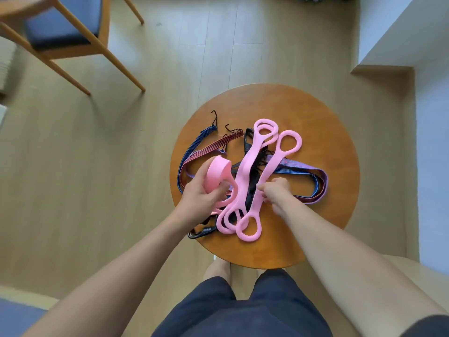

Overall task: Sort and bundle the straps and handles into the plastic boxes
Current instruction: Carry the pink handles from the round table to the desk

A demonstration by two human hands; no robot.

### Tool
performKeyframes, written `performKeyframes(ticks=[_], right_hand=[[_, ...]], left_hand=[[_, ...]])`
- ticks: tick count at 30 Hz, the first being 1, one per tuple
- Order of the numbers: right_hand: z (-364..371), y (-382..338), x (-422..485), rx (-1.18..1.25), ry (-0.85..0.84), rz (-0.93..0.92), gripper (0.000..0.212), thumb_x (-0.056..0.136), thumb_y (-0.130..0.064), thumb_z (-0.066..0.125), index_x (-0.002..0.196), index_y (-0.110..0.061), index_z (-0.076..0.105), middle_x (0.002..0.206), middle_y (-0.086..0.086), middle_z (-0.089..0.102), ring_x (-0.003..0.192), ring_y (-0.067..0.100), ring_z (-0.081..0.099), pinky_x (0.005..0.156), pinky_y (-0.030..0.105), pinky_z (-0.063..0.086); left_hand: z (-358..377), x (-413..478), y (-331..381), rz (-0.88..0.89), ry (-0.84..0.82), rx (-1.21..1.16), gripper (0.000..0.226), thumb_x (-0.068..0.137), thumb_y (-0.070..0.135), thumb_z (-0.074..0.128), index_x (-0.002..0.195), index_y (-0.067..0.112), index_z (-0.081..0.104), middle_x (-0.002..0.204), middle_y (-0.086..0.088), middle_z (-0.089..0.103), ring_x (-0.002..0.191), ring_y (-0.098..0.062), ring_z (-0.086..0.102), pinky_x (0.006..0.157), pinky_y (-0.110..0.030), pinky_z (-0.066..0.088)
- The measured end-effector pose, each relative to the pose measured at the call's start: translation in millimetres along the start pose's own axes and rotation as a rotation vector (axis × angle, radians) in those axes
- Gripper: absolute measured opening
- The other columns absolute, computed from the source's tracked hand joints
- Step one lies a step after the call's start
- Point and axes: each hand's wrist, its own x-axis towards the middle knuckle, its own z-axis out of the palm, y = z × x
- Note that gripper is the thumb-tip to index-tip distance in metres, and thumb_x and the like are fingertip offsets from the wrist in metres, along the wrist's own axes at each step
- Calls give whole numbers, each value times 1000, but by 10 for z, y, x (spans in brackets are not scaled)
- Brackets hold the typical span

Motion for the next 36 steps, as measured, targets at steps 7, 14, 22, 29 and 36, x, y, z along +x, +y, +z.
performKeyframes(ticks=[7,14,22,29,36], right_hand=[[-91,-13,-142,-22,37,-104,8,87,-7,73,87,-16,74,89,6,72,73,18,62,61,32,51],[-222,-25,-465,157,-24,-204,11,92,-1,62,89,-11,65,94,13,71,77,24,65,67,36,54],[-869,-311,-1501,73,150,-569,45,77,13,77,114,-10,64,77,0,71,68,5,65,65,13,51],[-1445,-377,-2395,-111,352,-756,33,80,-1,82,110,-13,76,101,0,77,95,14,73,89,29,58],[-1964,27,-3355,-109,644,-898,25,82,-11,83,95,-30,75,92,-13,72,84,4,68,73,13,52]], left_hand=[[-81,14,133,15,-33,-18,38,89,18,82,111,41,63,115,-6,72,97,-31,74,85,-56,63],[-136,15,351,107,-3,71,33,86,61,60,98,31,62,81,20,70,77,0,66,61,-16,51],[-235,-95,1003,372,-75,44,21,99,41,68,112,55,59,94,8,73,86,-24,71,75,-40,63],[-103,-240,1579,512,-156,71,30,91,40,77,99,14,65,80,5,73,68,-4,66,57,-14,49],[468,-760,2212,745,-373,60,35,82,25,89,80,4,60,77,-21,70,72,-34,74,57,-40,61]])
